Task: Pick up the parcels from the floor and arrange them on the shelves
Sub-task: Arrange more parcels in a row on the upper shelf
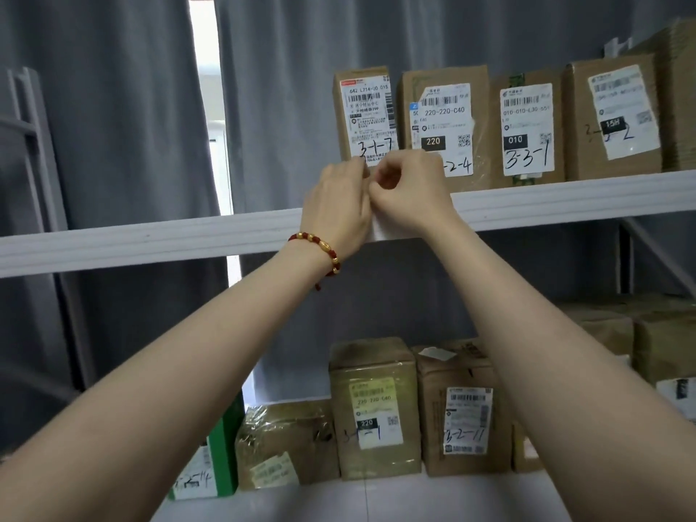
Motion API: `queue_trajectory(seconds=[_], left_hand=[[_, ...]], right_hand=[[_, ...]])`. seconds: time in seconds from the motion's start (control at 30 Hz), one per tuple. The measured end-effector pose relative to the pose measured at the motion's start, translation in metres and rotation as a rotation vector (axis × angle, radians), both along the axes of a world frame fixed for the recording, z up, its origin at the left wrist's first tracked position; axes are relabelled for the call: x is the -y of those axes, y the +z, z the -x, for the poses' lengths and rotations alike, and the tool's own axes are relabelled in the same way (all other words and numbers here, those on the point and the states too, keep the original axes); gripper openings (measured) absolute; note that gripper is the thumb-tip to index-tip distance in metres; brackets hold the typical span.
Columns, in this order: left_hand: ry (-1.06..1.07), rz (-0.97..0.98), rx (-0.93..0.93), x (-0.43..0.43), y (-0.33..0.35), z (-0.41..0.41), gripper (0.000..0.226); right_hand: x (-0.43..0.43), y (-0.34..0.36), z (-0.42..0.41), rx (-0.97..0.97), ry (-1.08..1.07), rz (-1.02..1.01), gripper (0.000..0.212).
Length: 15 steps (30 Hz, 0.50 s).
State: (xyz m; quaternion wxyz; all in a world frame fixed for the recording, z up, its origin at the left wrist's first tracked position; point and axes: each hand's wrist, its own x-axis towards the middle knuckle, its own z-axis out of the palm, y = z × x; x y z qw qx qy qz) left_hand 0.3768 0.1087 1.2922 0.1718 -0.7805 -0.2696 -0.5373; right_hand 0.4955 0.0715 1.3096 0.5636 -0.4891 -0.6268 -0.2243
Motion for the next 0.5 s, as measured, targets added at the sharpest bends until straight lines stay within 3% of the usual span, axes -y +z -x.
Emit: queue_trajectory(seconds=[0.2, 0.33, 0.5], left_hand=[[-0.199, 0.0, 0.016, 0.031, -0.065, 0.03, 0.041], [-0.138, 0.146, -0.029, 0.039, -0.111, 0.053, 0.051], [0.018, 0.363, -0.101, 0.043, -0.177, 0.09, 0.06]], right_hand=[[0.017, -0.065, 0.041, -0.166, 0.29, -0.156, 0.009], [0.021, -0.123, 0.067, -0.321, 0.352, -0.024, 0.009], [0.017, -0.193, 0.1, -0.372, 0.412, 0.231, 0.01]])
